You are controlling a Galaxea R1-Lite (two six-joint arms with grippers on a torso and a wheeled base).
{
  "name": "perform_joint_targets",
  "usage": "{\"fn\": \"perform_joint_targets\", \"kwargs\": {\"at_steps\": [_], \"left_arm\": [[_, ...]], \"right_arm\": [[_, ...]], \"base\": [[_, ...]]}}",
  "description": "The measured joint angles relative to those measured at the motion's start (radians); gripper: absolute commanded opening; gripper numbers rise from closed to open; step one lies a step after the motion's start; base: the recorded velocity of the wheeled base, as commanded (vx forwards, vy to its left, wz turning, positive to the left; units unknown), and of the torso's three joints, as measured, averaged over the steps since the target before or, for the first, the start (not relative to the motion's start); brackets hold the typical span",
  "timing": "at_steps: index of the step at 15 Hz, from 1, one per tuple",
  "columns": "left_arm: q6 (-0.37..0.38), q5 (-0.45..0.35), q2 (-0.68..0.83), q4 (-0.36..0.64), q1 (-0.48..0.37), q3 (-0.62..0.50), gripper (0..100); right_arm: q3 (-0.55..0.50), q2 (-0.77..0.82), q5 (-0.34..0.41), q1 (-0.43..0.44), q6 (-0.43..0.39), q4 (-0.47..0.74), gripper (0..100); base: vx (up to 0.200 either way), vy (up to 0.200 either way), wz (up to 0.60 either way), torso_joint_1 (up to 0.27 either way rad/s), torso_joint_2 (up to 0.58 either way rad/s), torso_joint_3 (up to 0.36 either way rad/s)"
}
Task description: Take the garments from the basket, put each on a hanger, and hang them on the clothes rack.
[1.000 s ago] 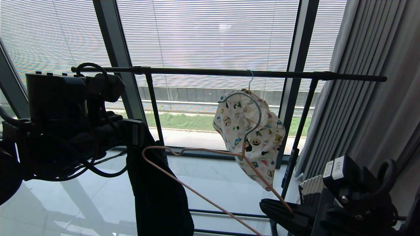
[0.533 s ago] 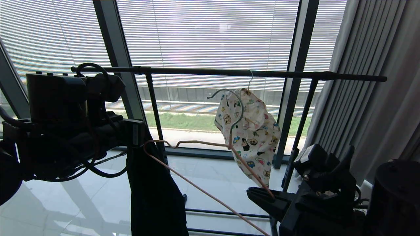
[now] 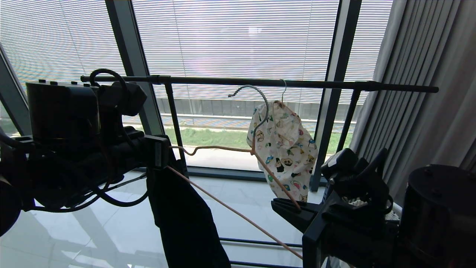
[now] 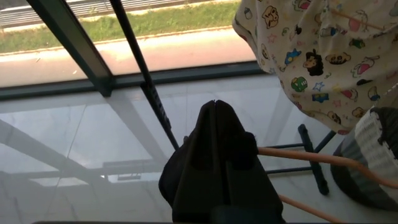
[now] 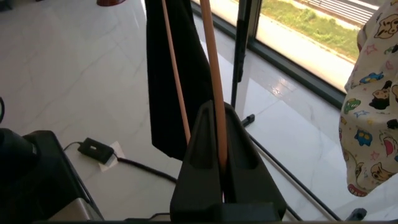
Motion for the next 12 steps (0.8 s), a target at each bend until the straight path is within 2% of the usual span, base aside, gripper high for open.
{"fn": "perform_joint_targets", "kwargs": {"at_steps": [4,10,12], "left_arm": [[0.002,-0.006,-0.011,0.0,-0.033,0.0,0],[0.023,-0.013,-0.037,0.003,-0.021,0.001,0],[0.083,-0.036,-0.046,0.008,0.001,0.017,0]], "right_arm": [[-0.009,0.026,0.005,0.021,-0.026,0.0,0],[0.005,0.057,0.002,0.047,-0.027,0.0,0],[0.009,0.058,0.002,0.047,-0.028,0.0,0]], "base": [[0.0,0.0,0.0,0.0,0.0,0.0],[0.0,0.0,0.0,0.0,0.0,0.0],[0.0,0.0,0.0,0.0,0.0,0.0]]}}
